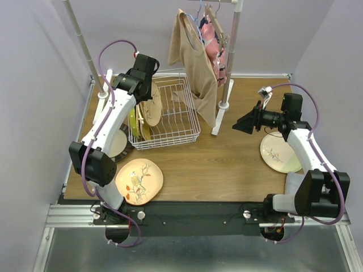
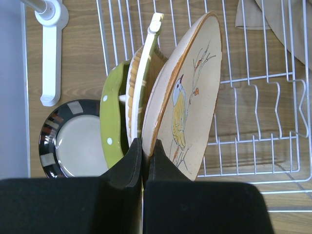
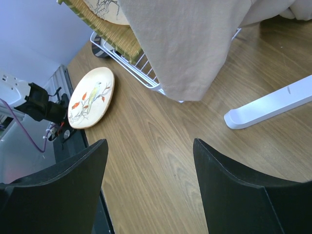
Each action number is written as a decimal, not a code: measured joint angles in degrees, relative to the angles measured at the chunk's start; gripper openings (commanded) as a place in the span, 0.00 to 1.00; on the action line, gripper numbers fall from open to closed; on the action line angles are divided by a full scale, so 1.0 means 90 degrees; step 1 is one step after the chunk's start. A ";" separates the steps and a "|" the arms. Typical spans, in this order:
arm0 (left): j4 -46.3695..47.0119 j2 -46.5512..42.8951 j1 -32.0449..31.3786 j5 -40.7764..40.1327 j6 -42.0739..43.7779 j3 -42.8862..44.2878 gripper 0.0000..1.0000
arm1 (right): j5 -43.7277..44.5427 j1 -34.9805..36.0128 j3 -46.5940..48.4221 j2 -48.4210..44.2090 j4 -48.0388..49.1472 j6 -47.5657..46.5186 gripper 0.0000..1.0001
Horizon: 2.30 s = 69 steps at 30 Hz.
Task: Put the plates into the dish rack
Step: Insert the plate into the dish rack
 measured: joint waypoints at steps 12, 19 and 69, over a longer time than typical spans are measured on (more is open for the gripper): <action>0.0000 0.0000 0.0061 -0.0061 0.0000 0.0005 0.00 | 0.0063 0.0000 -0.0002 0.0000 0.0002 0.0000 0.79; -0.0056 0.0027 -0.0019 -0.0413 0.0002 0.0219 0.00 | 0.0070 0.0000 -0.0002 0.0000 0.0002 0.0000 0.79; -0.0707 0.0534 -0.1195 -0.2696 -0.0612 0.0425 0.00 | 0.0124 0.0000 -0.0002 0.0000 0.0000 0.0002 0.79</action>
